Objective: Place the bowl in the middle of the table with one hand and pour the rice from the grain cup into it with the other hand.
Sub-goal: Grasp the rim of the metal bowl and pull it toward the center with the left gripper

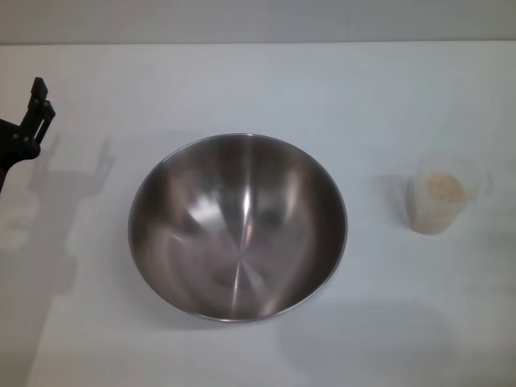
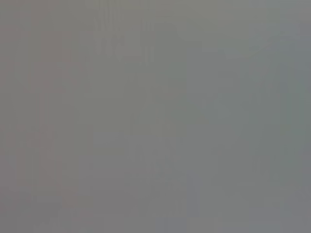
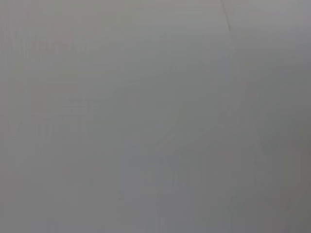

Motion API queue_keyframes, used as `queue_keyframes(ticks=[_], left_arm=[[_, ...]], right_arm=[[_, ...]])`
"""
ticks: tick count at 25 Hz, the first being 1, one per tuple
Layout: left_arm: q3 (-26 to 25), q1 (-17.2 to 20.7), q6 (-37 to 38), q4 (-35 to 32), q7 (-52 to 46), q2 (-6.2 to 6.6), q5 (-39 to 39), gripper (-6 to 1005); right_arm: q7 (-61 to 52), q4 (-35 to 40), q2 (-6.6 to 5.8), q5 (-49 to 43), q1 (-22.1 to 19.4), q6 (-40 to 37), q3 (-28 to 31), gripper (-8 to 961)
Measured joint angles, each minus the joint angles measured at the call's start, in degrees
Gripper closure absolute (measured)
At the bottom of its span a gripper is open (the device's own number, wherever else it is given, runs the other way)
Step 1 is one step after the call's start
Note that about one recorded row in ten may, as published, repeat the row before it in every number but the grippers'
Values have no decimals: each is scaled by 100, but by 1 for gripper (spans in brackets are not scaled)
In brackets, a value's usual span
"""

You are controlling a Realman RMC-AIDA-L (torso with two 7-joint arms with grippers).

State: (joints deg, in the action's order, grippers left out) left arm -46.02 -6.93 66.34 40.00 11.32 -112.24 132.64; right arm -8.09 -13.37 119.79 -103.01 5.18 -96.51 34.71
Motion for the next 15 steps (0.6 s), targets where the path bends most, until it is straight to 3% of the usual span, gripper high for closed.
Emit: queue_keyframes(ticks=[7,11,15], left_arm=[[-345,144,-1464,1055,138,299,80,193],[-794,285,-2115,1500,140,272,658,193],[-1639,550,-3632,2589,141,130,1674,192]], right_arm=[[0,-5,0,0,0,18,0,144],[0,-6,0,0,9,32,0,145],[0,-7,0,1,13,34,0,145]])
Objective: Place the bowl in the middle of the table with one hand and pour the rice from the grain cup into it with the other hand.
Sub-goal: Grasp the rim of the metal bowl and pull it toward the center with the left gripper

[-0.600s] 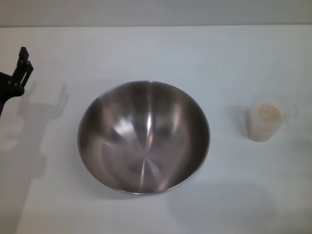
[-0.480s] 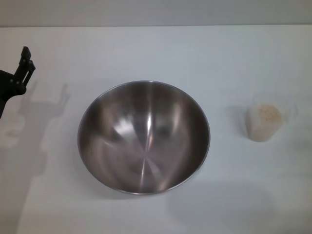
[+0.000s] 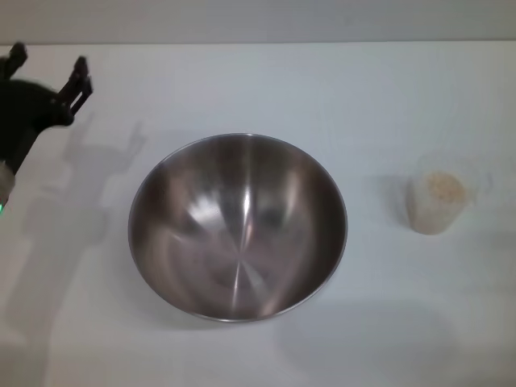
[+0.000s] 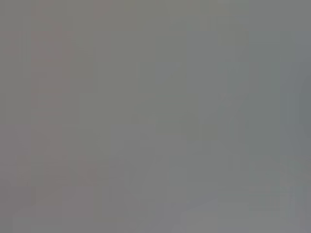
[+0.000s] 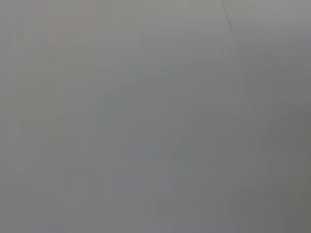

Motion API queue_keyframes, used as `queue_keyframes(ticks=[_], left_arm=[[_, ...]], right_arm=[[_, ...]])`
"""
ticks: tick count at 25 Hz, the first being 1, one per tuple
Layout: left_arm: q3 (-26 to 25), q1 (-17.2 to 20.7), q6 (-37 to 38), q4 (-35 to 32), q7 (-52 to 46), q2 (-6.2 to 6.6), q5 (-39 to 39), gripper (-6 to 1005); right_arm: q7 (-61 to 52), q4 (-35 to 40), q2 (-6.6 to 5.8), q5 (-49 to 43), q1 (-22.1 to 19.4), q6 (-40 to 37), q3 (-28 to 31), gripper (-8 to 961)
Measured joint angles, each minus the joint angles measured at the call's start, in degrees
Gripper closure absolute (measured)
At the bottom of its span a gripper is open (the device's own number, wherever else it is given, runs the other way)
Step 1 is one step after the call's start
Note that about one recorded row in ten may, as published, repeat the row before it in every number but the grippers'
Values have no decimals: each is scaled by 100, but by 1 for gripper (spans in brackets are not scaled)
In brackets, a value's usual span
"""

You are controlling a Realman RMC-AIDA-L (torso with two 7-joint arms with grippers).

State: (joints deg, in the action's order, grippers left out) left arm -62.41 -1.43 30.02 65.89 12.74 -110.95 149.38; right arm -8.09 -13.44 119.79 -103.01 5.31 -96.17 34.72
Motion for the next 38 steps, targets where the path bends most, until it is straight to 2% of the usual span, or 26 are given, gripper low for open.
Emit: queue_keyframes(ticks=[5,9,12,13,14,17,18,19,23,27,28,32,33,38], left_arm=[[-743,133,-1999,1344,-3,-142,385,192],[-1363,-119,-3958,2192,15,-222,417,191],[-1914,-541,-5352,2474,66,-335,392,191],[-2363,-838,-6220,2586,224,-439,277,191],[-2363,-838,-6220,2586,224,-439,277,191],[-3034,-1142,-7373,2761,625,-637,-12,190],[-3409,-1273,-8003,2889,781,-709,-180,190],[-3409,-1273,-8003,2889,781,-709,-180,190],[-4287,-1384,-9470,3345,1232,-710,-932,190],[-4550,-1211,-9869,3530,1601,-715,-1491,189],[-4632,-1100,-10191,3603,1855,-702,-1868,189],[-4687,-955,-10593,3633,2150,-721,-2129,189],[-4582,-805,-10667,3640,2237,-735,-2161,189],[-4227,-557,-10525,3633,2300,-737,-2126,188]], right_arm=[[0,5,0,0,13,15,0,144],[0,15,0,0,7,22,0,144],[0,17,0,0,-3,27,0,143],[0,17,0,0,-7,29,0,143],[0,17,0,0,-7,29,0,143],[0,18,0,0,-18,29,0,144],[0,17,0,0,-20,29,-1,144],[0,16,0,1,-32,29,-25,144],[0,28,0,30,-57,28,-136,144],[0,35,0,34,-61,28,-141,144],[0,40,0,35,-65,28,-141,144],[0,42,0,36,-66,21,-141,143],[0,38,0,36,-66,16,-141,143],[0,40,0,36,-66,15,-141,143]])
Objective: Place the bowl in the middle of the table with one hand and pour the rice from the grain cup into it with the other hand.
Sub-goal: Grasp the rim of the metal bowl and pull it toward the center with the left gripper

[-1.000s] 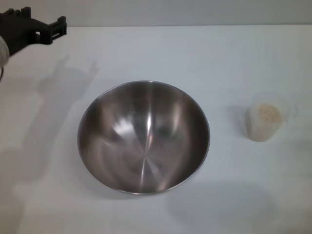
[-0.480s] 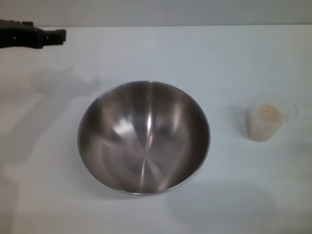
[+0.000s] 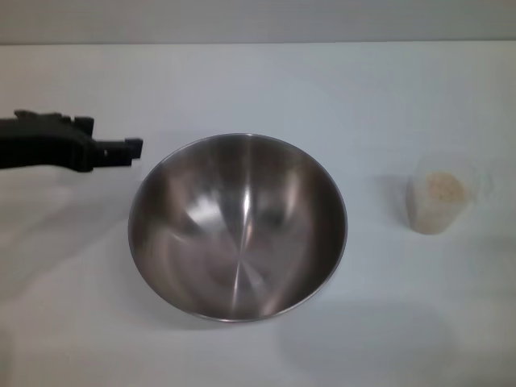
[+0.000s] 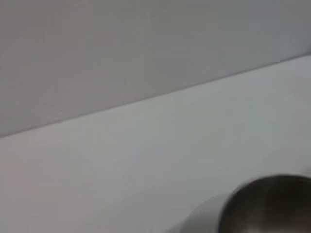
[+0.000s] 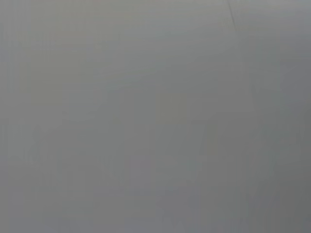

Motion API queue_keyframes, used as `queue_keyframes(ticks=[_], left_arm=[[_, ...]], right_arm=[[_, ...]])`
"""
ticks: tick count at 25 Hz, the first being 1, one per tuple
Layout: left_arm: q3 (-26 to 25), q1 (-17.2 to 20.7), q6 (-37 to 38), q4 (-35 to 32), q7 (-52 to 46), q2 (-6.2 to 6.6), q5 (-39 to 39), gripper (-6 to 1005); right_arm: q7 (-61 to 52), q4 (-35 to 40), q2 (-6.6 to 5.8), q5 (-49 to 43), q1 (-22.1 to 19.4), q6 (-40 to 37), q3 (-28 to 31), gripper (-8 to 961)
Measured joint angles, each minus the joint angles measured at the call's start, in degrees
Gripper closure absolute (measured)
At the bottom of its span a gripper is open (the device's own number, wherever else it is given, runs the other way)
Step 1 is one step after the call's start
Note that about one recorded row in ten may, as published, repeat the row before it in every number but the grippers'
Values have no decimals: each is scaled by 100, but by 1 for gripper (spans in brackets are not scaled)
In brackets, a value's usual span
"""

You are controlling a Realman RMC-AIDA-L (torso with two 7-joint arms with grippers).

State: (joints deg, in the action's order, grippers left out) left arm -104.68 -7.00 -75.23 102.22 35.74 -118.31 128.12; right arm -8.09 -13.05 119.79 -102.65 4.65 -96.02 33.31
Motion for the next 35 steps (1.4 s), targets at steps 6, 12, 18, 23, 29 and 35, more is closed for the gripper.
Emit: queue_keyframes(ticks=[6,12,18,23,29,35], left_arm=[[431,153,312,-234,72,-1,12,190],[595,82,457,-569,79,-1,12,191],[785,75,709,-833,138,-17,207,193],[907,68,828,-916,150,-9,254,194],[982,67,891,-955,152,-11,346,195],[1202,60,932,-1025,153,-8,368,197]], right_arm=[[0,-2,0,0,0,5,0,144],[0,-11,0,0,1,7,0,144],[1,-11,0,-1,1,6,0,144],[22,-10,0,-10,10,8,0,144],[35,-14,0,-17,18,12,0,144],[34,-11,0,-24,7,14,0,144]])
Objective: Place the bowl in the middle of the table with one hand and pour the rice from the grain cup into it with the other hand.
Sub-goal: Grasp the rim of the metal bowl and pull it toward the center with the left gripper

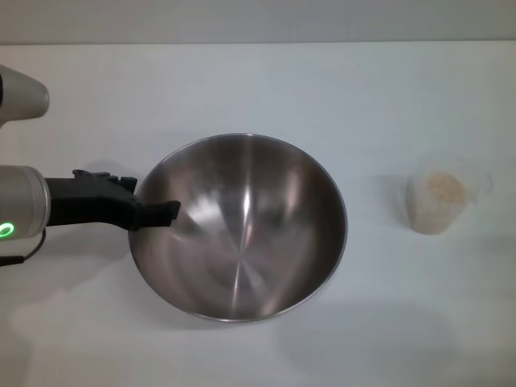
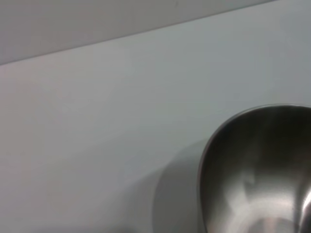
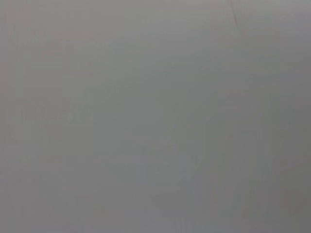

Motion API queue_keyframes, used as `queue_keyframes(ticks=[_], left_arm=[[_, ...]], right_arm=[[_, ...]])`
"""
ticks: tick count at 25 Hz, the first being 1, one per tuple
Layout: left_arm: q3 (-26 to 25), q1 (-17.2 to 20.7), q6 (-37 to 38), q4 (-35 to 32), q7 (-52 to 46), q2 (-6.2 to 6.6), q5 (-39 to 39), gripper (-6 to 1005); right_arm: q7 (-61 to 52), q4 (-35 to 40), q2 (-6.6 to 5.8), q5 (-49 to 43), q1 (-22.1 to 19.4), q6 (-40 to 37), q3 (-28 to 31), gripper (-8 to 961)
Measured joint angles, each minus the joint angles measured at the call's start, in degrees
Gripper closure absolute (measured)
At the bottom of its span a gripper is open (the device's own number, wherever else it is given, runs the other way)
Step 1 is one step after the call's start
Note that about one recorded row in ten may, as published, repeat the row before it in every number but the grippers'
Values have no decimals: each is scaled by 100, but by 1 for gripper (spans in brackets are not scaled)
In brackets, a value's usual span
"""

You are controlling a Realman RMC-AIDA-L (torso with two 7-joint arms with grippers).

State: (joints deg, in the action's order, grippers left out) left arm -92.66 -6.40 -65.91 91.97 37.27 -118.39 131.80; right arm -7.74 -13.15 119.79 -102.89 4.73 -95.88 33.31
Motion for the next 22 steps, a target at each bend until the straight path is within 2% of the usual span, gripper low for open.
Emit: queue_keyframes(ticks=[16,17,22], left_arm=[[93,-119,70,-205,45,9,-38,201],[93,-141,42,-212,60,12,-45,323],[91,-162,26,-213,65,12,-48,413]], right_arm=[[-1,6,0,-12,-9,-1,-9,145],[0,6,0,-12,-8,-1,-9,145],[-2,6,0,-12,-7,0,-9,145]])
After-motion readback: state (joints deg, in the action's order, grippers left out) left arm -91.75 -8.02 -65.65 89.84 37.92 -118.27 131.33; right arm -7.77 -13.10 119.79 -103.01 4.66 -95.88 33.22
